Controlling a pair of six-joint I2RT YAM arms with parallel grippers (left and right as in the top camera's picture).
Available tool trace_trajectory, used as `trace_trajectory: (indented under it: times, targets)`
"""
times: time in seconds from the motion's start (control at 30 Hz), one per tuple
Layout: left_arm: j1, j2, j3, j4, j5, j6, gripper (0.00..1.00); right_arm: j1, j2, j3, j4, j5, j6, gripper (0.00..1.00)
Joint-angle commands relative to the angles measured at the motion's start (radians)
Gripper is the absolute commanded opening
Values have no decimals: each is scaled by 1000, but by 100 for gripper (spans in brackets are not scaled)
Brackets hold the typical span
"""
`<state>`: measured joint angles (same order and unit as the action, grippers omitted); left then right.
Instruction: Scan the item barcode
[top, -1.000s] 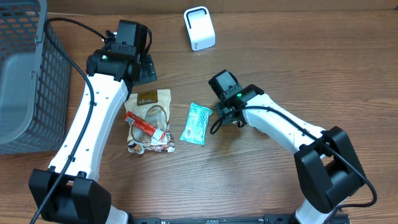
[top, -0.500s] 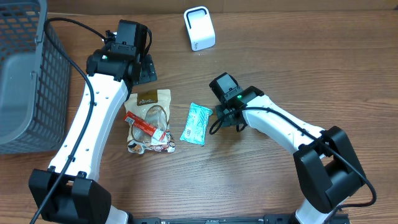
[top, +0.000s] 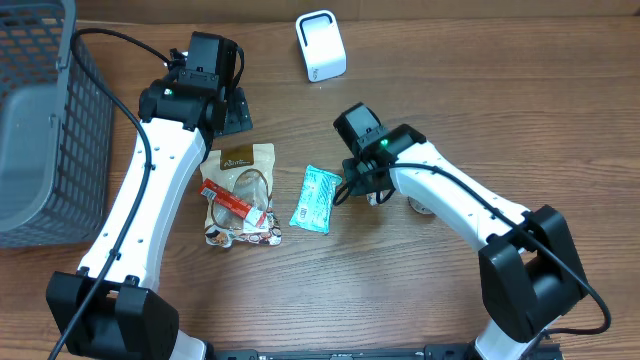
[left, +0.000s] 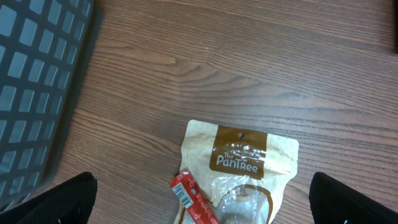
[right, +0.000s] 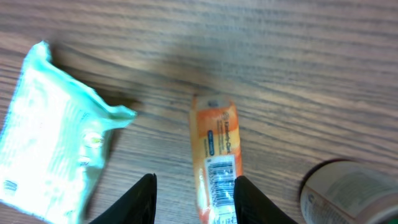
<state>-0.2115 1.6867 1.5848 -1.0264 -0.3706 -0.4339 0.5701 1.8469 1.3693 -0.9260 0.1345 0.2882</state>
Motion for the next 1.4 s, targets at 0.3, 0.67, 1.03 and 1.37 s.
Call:
trace_trajectory:
  times: [0.3, 0.67, 1.03, 1.37]
  targets:
    - [2, -13, 15, -2, 5, 19, 100, 8, -5, 78, 23, -159, 87, 35]
    - [2, -13, 15, -2, 5, 19, 100, 50, -4, -26, 143, -267, 90, 27]
    - [2, -13, 15, -2, 5, 19, 100, 138, 20, -40, 220, -192, 113, 26]
    - [2, -13, 15, -2, 5, 19, 100, 156, 102, -40, 230, -105, 136, 26]
